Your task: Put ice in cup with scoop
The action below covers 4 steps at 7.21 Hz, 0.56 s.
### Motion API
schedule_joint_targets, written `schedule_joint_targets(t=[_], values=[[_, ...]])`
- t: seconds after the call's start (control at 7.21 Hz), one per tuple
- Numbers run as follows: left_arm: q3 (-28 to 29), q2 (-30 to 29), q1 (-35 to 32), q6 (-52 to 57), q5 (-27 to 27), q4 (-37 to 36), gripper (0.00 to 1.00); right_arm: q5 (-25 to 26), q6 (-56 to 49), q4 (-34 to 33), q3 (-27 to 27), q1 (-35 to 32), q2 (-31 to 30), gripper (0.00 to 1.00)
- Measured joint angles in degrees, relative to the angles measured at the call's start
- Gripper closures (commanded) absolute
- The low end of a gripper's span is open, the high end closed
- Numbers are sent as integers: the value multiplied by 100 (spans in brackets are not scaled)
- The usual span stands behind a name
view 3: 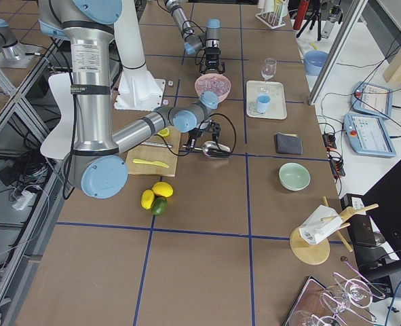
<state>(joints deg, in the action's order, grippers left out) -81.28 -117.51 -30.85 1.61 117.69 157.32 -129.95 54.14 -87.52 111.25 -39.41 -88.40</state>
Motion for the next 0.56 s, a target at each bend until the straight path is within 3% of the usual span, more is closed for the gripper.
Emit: schedule_joint_targets(t=[0.28,0.56], values=[[-4,3,0,-5,0,2,0,27,17,6,27,-1,63,0],[-21,7,-8,-19,0,8,0,487,-7,-4,42,-180,316,0]])
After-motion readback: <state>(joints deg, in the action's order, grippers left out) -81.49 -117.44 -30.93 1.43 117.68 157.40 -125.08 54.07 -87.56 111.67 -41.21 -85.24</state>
